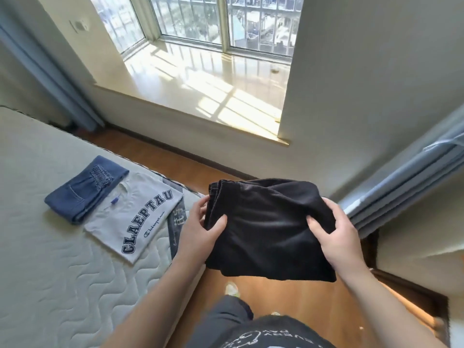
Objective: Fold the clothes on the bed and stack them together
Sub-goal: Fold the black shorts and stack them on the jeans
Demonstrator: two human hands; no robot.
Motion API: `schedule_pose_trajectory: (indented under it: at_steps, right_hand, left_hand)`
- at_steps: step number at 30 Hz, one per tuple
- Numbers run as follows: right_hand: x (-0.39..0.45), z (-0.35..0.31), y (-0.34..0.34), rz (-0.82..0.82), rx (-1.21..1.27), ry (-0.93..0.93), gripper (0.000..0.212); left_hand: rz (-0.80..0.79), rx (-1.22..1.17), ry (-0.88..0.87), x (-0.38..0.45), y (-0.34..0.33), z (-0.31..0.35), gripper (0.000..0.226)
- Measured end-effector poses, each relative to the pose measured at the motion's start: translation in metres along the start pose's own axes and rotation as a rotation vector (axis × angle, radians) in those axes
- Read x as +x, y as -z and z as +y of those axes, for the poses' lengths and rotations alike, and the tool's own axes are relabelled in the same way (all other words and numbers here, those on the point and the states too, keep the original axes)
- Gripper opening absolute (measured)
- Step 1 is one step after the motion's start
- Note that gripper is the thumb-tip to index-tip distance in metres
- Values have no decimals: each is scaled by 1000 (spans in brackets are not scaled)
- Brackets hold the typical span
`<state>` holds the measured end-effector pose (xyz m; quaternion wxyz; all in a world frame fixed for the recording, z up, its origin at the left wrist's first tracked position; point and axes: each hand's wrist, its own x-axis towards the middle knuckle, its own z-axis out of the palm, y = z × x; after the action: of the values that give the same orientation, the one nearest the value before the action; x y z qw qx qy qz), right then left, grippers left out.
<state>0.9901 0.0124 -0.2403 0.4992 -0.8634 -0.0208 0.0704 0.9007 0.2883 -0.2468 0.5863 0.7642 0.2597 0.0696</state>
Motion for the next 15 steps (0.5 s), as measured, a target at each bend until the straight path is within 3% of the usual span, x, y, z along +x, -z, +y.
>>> schedule_pose_trajectory:
  at_steps: [15]
  right_hand:
    - [218, -77, -103, -174, -2, 110, 45]
  left_hand:
    - [235, -67, 50, 183, 43, 16, 50]
